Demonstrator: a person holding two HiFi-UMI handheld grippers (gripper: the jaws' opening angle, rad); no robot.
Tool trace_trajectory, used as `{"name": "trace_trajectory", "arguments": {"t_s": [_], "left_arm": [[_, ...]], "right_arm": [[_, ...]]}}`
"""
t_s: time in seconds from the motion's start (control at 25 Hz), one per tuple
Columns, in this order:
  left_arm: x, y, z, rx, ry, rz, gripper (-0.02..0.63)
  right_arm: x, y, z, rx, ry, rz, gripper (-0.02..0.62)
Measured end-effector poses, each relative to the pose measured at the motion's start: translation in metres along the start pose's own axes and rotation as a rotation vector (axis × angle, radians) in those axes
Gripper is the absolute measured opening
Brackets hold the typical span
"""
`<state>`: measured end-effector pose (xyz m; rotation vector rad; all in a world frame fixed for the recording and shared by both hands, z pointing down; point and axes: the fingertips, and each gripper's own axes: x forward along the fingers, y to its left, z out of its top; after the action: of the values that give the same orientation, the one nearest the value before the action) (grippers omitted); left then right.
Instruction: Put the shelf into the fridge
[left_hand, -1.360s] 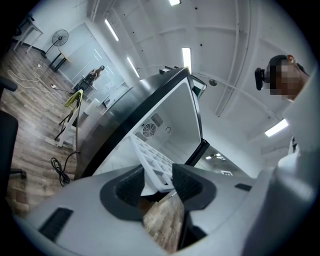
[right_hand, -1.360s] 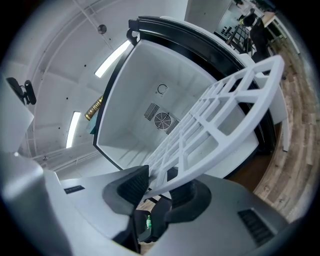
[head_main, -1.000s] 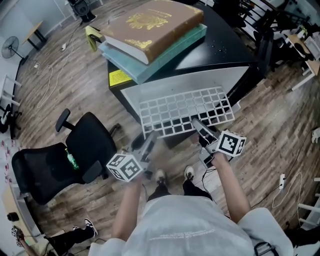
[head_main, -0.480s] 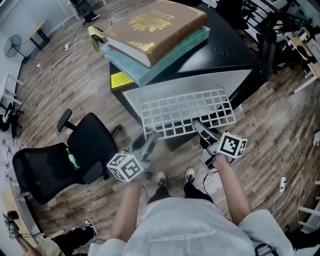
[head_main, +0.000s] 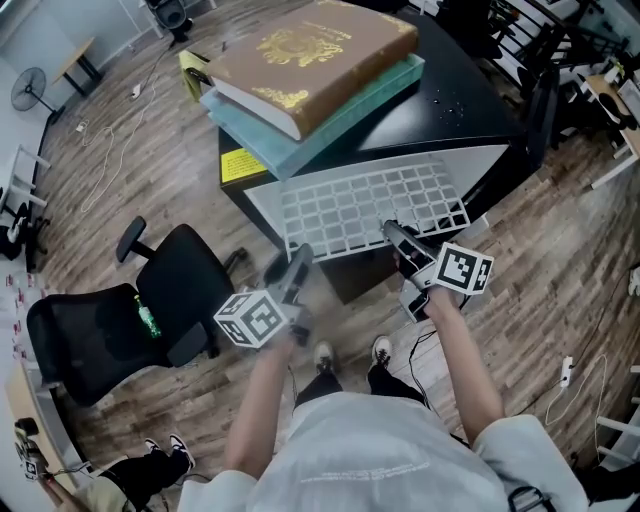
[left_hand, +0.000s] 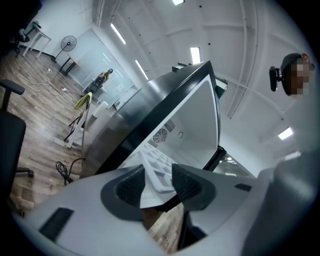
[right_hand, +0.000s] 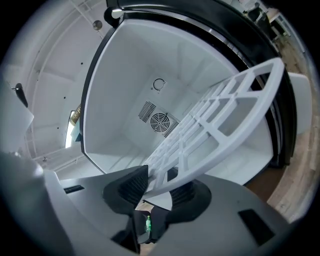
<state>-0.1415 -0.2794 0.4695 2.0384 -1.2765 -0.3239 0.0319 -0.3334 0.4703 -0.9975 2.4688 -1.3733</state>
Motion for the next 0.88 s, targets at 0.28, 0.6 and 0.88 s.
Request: {"name": "trace_trajectory", "arguments": {"t_s": [0.28,0.6,0.88], "left_arm": [[-0.001,0.006,-0.005,0.048,0.016,0.060,0.172],[-0.019,-0.005,-0.021,0.037,-0.021,0.087,0.172],[-0.015,-0.023,-0.035,0.009,-0.147,0.033,0.149]], "right_arm": [[0.003,-0.005,-0.004,0.002,0.007,0.020,0.127],[-0.011,-0.001,-0.011,-0.025,0.040,0.083,0.135],[-0.027,-0.002,-0.011,-0.111,0.010,0.133,0.135]]}}
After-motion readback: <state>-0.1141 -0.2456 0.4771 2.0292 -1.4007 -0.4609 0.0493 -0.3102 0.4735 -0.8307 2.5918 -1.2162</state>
